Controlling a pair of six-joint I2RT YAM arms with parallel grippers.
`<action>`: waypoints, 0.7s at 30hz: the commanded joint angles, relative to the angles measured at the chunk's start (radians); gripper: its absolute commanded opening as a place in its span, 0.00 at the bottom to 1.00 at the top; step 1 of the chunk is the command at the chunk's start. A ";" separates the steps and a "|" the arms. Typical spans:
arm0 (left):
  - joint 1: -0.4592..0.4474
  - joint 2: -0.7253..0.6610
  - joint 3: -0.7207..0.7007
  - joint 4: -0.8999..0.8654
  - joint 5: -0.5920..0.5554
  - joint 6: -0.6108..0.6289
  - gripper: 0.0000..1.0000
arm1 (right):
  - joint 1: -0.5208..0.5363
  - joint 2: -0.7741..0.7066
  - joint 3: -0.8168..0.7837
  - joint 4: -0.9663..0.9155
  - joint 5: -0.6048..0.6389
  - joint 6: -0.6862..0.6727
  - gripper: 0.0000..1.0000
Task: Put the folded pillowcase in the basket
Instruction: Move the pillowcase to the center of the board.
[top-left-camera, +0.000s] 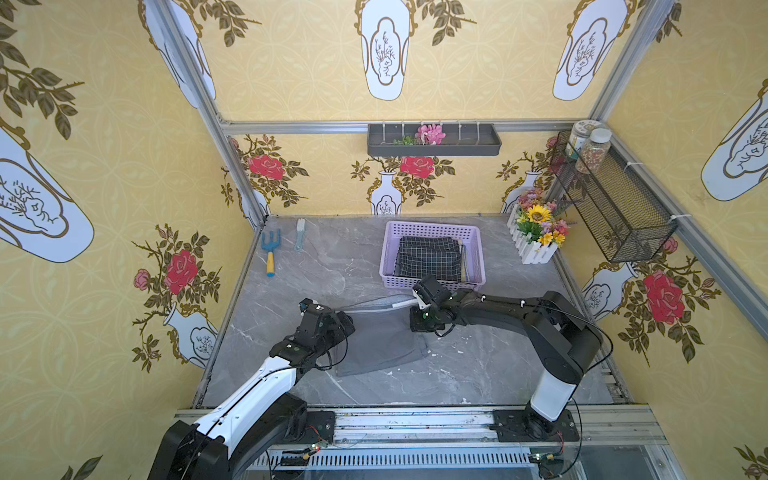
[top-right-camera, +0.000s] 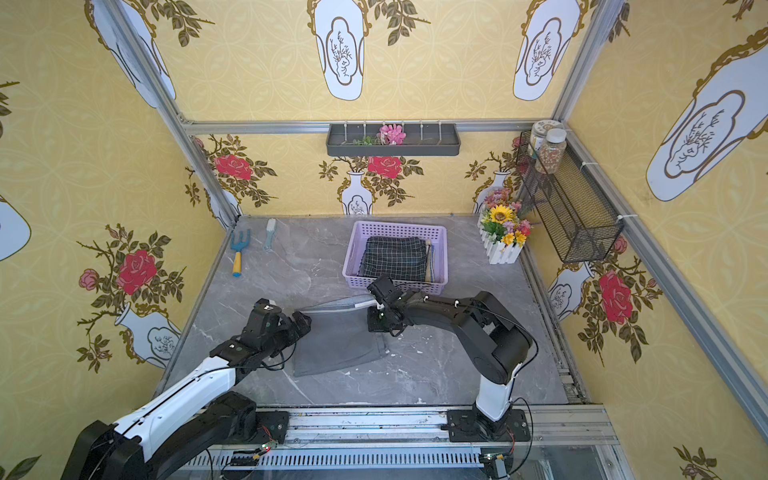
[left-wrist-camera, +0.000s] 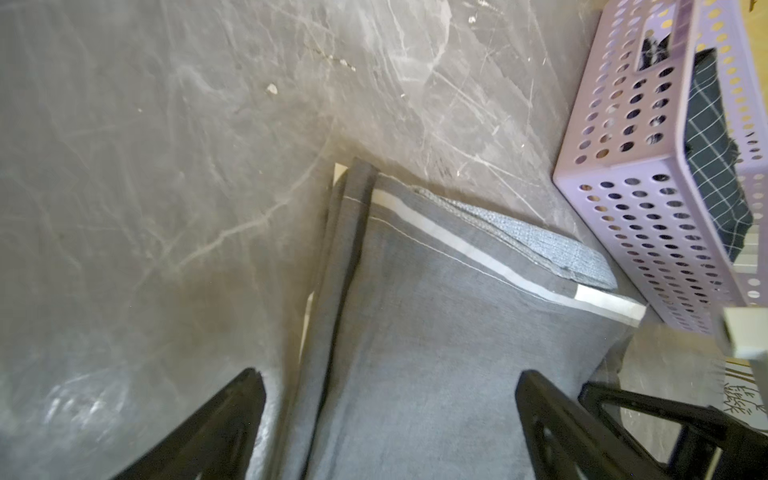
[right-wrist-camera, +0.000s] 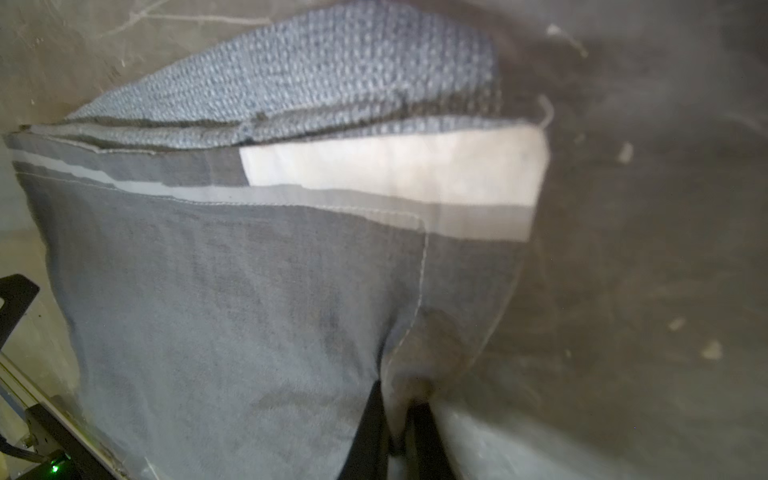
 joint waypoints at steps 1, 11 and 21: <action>0.000 0.040 0.007 0.053 0.076 0.026 0.96 | 0.000 -0.050 -0.045 -0.024 0.040 0.023 0.00; -0.035 0.155 0.018 0.124 0.231 0.059 0.83 | -0.023 -0.178 -0.185 -0.041 0.064 0.042 0.00; -0.119 0.257 0.035 0.092 0.208 0.050 0.75 | -0.040 -0.223 -0.234 -0.038 0.061 0.048 0.00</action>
